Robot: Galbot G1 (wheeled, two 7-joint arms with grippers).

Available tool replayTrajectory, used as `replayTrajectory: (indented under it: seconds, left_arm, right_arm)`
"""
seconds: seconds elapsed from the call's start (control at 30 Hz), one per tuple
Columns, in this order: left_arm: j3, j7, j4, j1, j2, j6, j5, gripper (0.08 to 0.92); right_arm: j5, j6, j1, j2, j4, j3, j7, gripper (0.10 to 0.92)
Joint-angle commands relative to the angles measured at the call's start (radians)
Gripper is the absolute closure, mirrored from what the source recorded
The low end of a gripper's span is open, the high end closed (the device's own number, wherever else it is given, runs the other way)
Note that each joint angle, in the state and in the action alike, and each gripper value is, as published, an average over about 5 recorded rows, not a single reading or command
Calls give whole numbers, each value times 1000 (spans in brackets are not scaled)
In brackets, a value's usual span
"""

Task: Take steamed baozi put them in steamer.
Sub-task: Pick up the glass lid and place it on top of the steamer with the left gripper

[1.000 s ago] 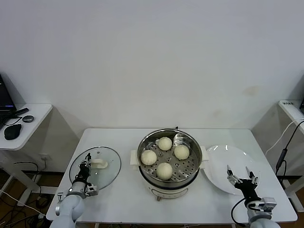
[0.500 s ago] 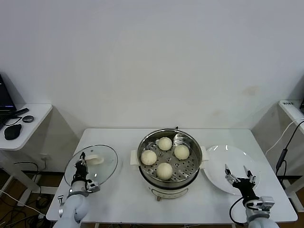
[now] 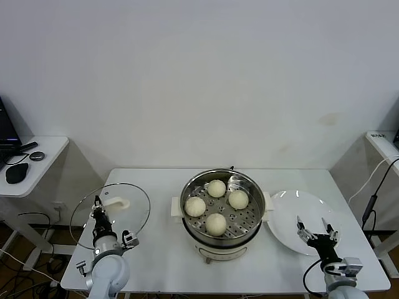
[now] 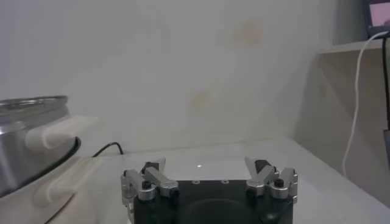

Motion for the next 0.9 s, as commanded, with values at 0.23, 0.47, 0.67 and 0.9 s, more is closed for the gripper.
replayTrajectory:
  seconds: [0.23,0.47,0.67,0.9]
  left_arm:
    - [229,311,-477,57,-96,126,275,828]
    - [422,309,-357,0,-150,126,322,828]
    - [544,336,-282,-74,-164,126,306,828]
    - [686,351,-224,-167,-158,127,210,828]
  right_arm:
    - [-37,-74,-17,8,35,1,7,203]
    - [-82,-82,-26,16,42,8,-2,203]
    - [-88,-86,-28,27,35,25,-19,203]
    - [-108,-76,-33,40,27,30,-33,203]
